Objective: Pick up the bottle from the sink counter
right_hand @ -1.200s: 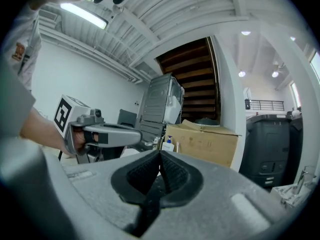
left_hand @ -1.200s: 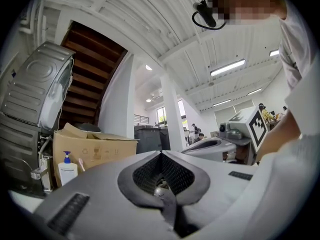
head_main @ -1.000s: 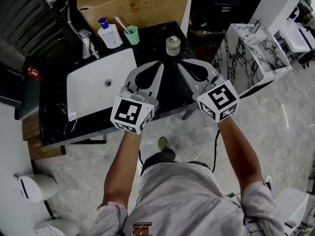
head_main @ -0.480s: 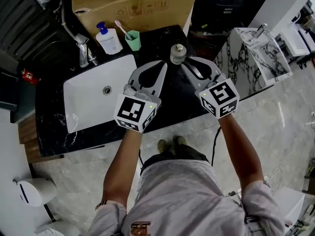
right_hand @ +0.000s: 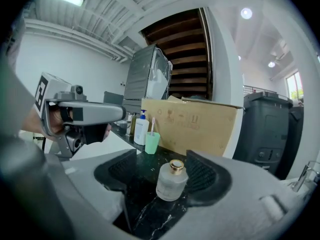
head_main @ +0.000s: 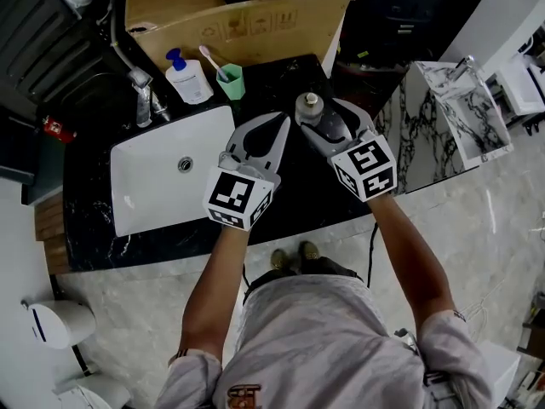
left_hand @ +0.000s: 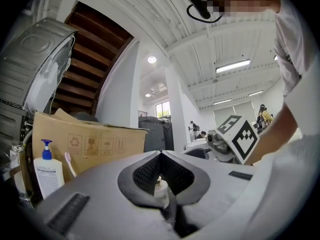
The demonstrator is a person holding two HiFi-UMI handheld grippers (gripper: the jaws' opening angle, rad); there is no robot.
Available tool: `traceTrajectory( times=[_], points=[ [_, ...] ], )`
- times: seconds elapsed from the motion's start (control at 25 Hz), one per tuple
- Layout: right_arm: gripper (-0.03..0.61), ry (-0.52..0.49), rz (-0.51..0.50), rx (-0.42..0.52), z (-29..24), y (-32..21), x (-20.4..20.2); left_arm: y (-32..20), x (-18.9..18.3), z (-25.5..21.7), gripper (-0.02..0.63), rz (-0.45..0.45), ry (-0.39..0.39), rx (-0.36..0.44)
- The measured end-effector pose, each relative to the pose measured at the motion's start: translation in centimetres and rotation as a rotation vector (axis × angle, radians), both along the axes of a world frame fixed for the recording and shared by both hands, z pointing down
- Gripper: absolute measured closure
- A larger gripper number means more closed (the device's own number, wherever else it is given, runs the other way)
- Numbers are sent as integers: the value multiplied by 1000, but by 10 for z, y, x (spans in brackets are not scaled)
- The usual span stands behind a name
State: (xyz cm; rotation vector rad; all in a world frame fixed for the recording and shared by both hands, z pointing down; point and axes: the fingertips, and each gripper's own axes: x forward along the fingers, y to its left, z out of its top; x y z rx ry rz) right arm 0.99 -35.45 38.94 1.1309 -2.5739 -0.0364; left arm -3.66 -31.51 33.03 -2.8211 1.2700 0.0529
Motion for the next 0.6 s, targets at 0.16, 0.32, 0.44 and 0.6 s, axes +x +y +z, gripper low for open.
traceTrajectory(
  times=[0.16,0.32,0.44,0.6],
  points=[
    [245,18,3,-55,22,-22,1,-13,3,10,614,-6,-14,-13],
    [210,43,-11,-108,45,-38,-3,-25,1,18,614,-18,-20,-30],
    [196,57,-11,-147,61,-48,-3,-31,0,24,614,-22,-26,-44],
    [195,78,-14,-198,81,-61,-4,-34,1,33,614,-16,-39,-62]
  ],
)
